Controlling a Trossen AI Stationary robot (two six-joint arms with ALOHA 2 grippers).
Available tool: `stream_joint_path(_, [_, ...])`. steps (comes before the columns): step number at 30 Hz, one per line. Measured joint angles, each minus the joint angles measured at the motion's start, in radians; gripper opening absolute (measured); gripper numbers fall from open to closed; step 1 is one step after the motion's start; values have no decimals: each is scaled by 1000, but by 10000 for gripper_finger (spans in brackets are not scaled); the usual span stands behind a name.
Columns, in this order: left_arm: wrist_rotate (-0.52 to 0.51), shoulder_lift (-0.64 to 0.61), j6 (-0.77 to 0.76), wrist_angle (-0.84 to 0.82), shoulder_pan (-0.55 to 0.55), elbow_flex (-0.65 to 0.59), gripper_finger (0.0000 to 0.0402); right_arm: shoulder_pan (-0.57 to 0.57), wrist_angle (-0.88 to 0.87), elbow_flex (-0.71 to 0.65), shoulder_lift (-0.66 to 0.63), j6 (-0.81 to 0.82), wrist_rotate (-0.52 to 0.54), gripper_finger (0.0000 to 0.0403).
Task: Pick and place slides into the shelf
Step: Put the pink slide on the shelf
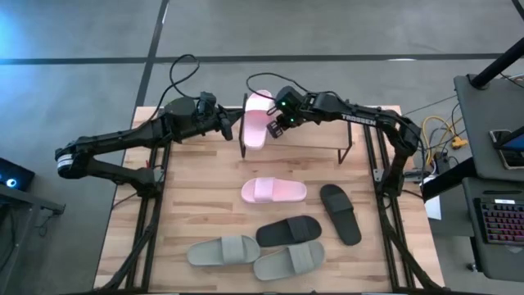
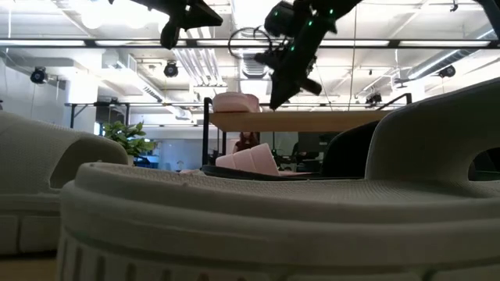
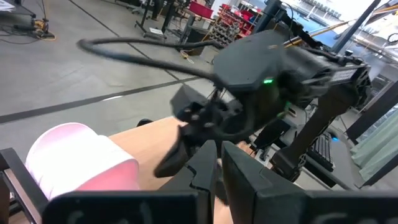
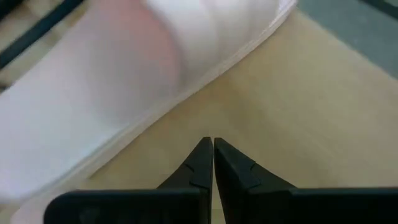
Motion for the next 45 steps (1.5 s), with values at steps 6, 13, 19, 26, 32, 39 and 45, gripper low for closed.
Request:
stream_joint_path(6, [4,0,0,-16,0,0,11,64,-138,0,-94,83,-146,9])
stream_joint_path(13, [8,0,-1,-121,0,0,11,219,-224,0,-150,262,-142,48])
stream_joint_path(19, [63,-23,40,-246,-3,0,11,318,-226,-14,-124,472,-71,126])
stream_joint_path(26, [67,-153,132,-354,-51,-20,11,388,-25,-188,-107,779,-83,180])
stream_joint_path(32, [55,-326,116,-343,-55,-139,11,436,336,-404,-115,1008,-95,182])
stream_joint_path(39, [54,-475,19,-313,-55,-266,11,497,430,-519,-110,1159,3,183])
stream_joint_path(45, [52,-527,-7,-292,-55,-310,11,508,546,-559,-92,1188,17,183])
